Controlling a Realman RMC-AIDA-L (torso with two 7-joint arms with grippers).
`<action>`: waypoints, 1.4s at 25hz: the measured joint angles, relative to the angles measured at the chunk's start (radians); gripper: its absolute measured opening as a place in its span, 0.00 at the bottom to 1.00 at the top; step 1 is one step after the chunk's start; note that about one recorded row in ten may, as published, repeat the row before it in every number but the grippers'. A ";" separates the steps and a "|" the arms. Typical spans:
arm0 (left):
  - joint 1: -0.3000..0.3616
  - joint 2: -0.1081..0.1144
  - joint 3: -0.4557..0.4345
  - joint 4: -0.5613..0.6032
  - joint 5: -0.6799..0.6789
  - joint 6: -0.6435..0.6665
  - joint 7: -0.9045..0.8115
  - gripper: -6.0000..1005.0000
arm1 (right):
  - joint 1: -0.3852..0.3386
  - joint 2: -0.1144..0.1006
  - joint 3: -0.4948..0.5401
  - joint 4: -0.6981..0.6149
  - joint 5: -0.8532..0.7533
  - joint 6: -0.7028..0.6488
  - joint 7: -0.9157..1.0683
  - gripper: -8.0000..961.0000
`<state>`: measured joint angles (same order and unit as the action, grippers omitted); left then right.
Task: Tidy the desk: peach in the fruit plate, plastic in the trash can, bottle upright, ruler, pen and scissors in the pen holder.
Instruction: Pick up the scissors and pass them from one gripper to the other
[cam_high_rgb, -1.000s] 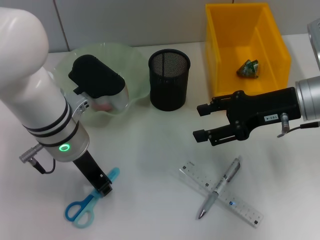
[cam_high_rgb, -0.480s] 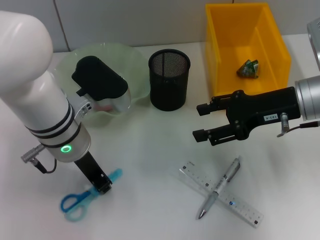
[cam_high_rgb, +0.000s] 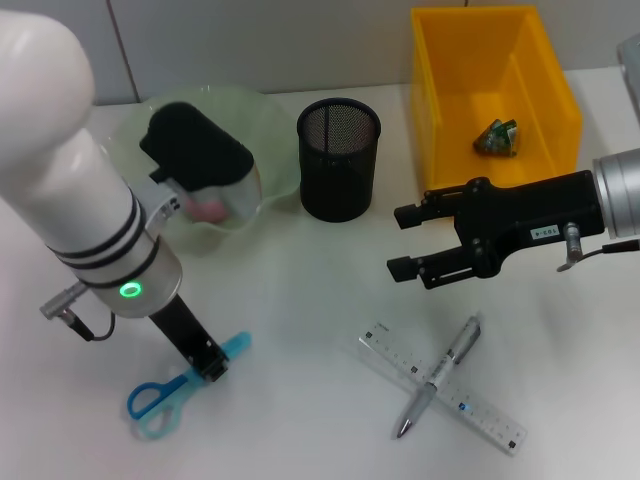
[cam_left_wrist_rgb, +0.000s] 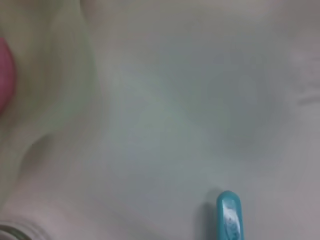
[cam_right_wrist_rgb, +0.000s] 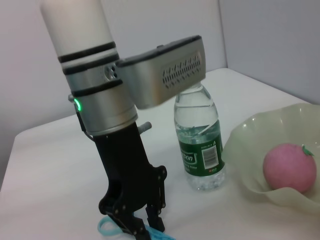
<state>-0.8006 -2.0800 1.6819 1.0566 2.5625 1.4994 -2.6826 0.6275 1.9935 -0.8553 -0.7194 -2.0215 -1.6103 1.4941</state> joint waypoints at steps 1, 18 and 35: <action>0.007 0.001 -0.024 0.020 -0.012 0.017 0.008 0.23 | -0.001 -0.002 0.008 0.000 0.004 -0.004 0.003 0.80; 0.183 0.011 -0.504 -0.135 -0.629 0.127 0.355 0.23 | -0.095 -0.013 0.362 0.016 0.110 -0.236 0.051 0.80; 0.280 0.003 -0.511 -0.491 -1.047 0.134 0.526 0.24 | -0.212 0.037 0.344 0.122 0.104 -0.317 -0.186 0.80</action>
<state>-0.5211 -2.0773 1.1711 0.5656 1.5157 1.6330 -2.1563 0.4150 2.0303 -0.5111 -0.5979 -1.9178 -1.9274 1.3084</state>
